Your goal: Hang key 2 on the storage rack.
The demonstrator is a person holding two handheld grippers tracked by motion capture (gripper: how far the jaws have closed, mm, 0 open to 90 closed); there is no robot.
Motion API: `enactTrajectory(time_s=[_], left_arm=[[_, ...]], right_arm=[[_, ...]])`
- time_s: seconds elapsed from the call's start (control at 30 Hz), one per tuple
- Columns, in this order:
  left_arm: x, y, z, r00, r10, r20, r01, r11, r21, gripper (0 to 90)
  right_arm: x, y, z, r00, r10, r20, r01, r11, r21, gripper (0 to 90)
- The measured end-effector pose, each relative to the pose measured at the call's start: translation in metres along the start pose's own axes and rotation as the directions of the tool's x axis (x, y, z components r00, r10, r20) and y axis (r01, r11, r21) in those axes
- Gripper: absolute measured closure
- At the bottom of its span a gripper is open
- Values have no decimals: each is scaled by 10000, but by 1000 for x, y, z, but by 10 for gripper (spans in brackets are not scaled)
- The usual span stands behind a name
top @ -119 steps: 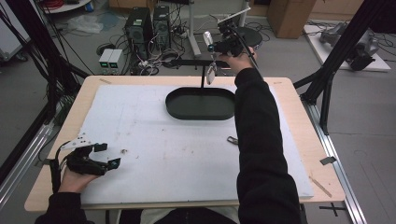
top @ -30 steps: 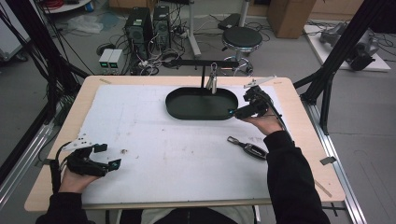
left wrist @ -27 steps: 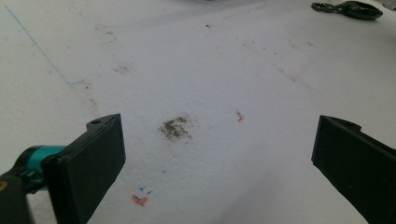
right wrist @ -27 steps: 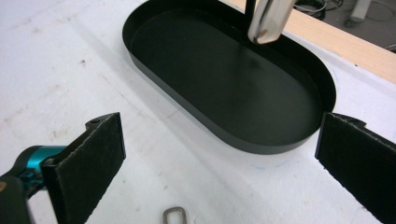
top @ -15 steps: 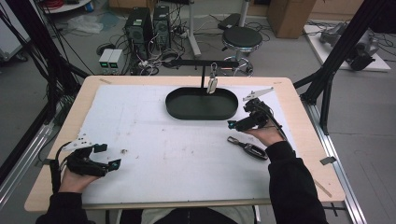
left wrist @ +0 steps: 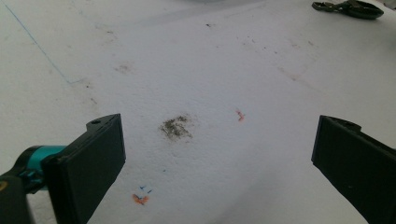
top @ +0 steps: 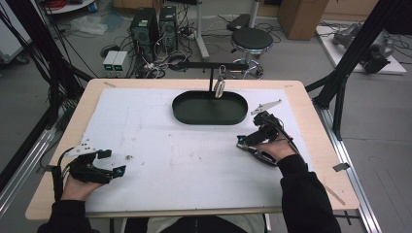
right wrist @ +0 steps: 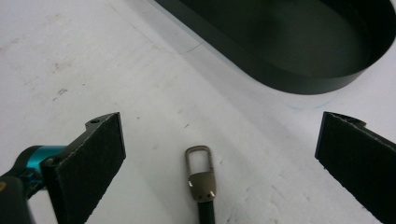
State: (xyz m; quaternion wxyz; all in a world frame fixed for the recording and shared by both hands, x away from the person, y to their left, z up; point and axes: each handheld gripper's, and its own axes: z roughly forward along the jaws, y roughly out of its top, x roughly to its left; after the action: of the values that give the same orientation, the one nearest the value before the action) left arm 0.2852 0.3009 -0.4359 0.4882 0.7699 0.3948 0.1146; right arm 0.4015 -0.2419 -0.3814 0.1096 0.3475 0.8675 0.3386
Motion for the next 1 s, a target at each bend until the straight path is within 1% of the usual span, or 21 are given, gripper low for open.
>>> enactTrajectory(time_s=[0.23, 0.3, 0.33, 0.4, 0.43, 0.53, 0.6, 0.67, 0.7, 0.73, 0.77, 0.83, 0.9, 0.93, 0.97, 1.0], left_arm=[[0, 0, 0, 10000, -7, -4, 7, 10000, -3, 32], [0, 0, 0, 10000, 9, -3, -9, 10000, 27, 32], [0, 0, 0, 10000, -4, 7, 4, 10000, 26, 32], [0, 0, 0, 10000, 25, 10, -25, 10000, 49, 32], [0, 0, 0, 10000, 26, 11, -26, 10000, 52, 32], [0, 0, 0, 10000, 27, 1, -27, 10000, 54, 32], [0, 0, 0, 10000, 18, -15, -18, 10000, 62, 32], [0, 0, 0, 10000, 23, -23, -23, 10000, 67, 32], [0, 0, 0, 10000, 18, -22, -18, 10000, 67, 32], [0, 0, 0, 10000, 13, -7, -13, 10000, 58, 32], [0, 0, 0, 10000, 9, -28, -9, 10000, 70, 32], [0, 0, 0, 10000, 6, -22, -6, 10000, 57, 32], [0, 0, 0, 10000, -4, -18, 4, 10000, 80, 32], [0, 0, 1, 10000, 3, -16, -3, 10000, 73, 32], [0, 0, 1, 10000, 17, -7, -17, 10000, 89, 32], [0, 0, 1, 10000, 30, -13, -30, 9999, 97, 32]], right_arm=[[2, -17, 6, 9999, 90, -82, -87, 9992, 383, 9], [3, -24, 6, 10000, -1, -51, 4, 9977, 675, 9], [3, -24, 6, 10000, -1, -51, 4, 9977, 675, 9], [3, -31, 8, 9999, 58, -130, -46, 9961, 878, 13], [3, -31, 8, 9999, 58, -130, -46, 9961, 878, 13], [1, -41, 11, 9997, 99, -225, -70, 9924, 1226, 44], [1, -43, 12, 9998, 86, -196, -60, 9916, 1291, 53], [1, -45, 12, 10000, 5, -61, 3, 9902, 1397, 63], [0, -47, 12, 10000, -30, 43, 23, 9897, 1434, 124], [0, -47, 12, 10000, -30, 43, 23, 9897, 1434, 124], [-1, -49, 11, 9999, -43, -159, 65, 9898, 1424, 207], [-1, -50, 11, 9998, -74, -165, 97, 9893, 1458, 216], [0, -51, 12, 9997, -215, -124, 231, 9882, 1517, 280], [0, -52, 12, 9994, -287, -190, 313, 9874, 1552, 295], [0, -52, 13, 9986, -423, -316, 466, 9875, 1507, 331], [1, -52, 14, 9984, -449, -345, 499, 9856, 1615, 369]])
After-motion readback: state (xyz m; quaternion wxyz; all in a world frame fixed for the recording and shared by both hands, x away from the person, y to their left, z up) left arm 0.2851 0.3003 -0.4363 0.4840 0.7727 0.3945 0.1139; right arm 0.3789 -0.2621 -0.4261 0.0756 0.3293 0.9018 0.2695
